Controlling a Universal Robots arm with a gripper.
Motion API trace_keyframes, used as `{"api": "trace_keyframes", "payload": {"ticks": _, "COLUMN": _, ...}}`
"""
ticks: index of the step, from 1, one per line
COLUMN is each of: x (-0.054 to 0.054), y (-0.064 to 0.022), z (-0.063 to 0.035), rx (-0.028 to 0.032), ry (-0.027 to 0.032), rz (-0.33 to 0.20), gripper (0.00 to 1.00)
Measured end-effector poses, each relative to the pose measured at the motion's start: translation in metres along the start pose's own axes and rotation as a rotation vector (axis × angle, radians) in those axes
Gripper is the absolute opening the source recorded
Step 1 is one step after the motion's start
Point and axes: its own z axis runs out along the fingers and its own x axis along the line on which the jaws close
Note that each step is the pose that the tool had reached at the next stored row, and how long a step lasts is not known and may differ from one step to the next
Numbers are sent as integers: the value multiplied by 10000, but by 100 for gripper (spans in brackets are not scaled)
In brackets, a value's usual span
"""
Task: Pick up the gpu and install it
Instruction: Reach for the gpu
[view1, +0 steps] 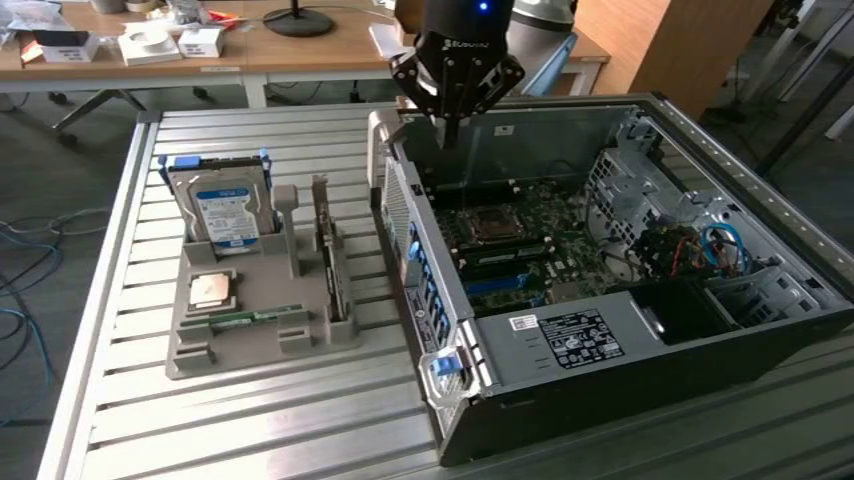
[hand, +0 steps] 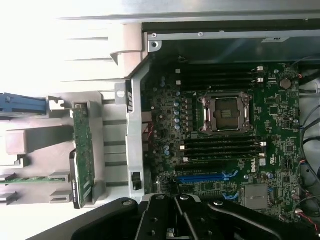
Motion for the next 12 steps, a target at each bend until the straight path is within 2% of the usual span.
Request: {"api": "trace_keyframes", "payload": {"ticks": 12, "x": 263, "y": -20, "z": -6, "rx": -1, "ry": -2, "rz": 11, "gripper": 11}}
